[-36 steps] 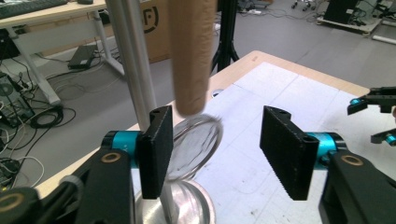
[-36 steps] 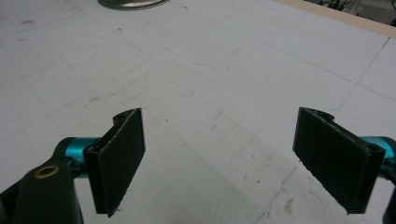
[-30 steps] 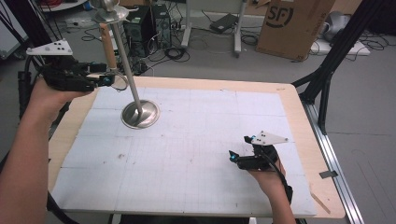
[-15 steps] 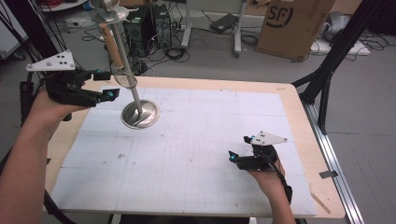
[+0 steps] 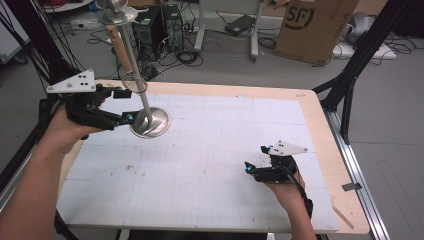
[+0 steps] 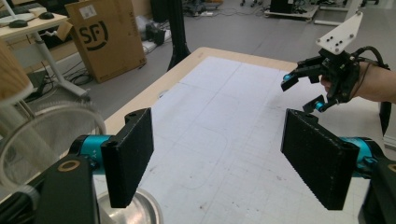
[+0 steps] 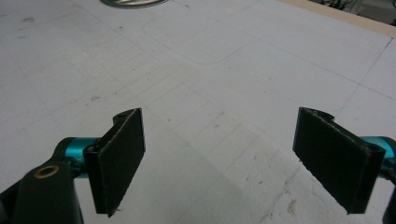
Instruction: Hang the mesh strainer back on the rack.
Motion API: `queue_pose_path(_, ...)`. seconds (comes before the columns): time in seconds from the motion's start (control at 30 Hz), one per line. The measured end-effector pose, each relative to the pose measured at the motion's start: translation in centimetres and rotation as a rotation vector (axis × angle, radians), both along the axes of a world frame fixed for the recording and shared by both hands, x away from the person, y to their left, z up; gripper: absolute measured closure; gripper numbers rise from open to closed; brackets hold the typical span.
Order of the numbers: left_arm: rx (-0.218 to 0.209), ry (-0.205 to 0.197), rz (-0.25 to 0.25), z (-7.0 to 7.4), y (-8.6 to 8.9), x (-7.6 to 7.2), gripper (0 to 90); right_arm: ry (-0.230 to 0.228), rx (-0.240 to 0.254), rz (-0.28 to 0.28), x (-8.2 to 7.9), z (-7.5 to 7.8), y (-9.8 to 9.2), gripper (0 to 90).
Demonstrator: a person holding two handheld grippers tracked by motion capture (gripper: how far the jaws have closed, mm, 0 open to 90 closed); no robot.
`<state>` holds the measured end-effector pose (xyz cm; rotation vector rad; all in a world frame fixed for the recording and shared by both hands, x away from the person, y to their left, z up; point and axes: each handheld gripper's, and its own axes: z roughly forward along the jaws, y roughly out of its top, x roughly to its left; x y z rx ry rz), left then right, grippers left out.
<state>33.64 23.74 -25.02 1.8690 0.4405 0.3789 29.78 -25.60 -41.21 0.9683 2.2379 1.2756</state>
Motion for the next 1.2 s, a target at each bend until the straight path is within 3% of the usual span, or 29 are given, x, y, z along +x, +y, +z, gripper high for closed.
queue_pose_path(0.6,0.020,0.051,0.006,-4.9,-1.9,0.3,20.8,0.003,-0.002,0.003,0.0,-0.1,0.0,15.9)
queue_pose_path(1.03,0.021,0.079,0.032,-7.8,-2.2,0.3,18.6,0.006,-0.006,0.004,0.1,-0.2,0.1,15.9)
queue_pose_path(1.2,0.045,0.072,0.061,-8.9,-2.4,0.1,18.2,0.009,-0.006,0.002,0.1,-0.2,0.1,15.8)
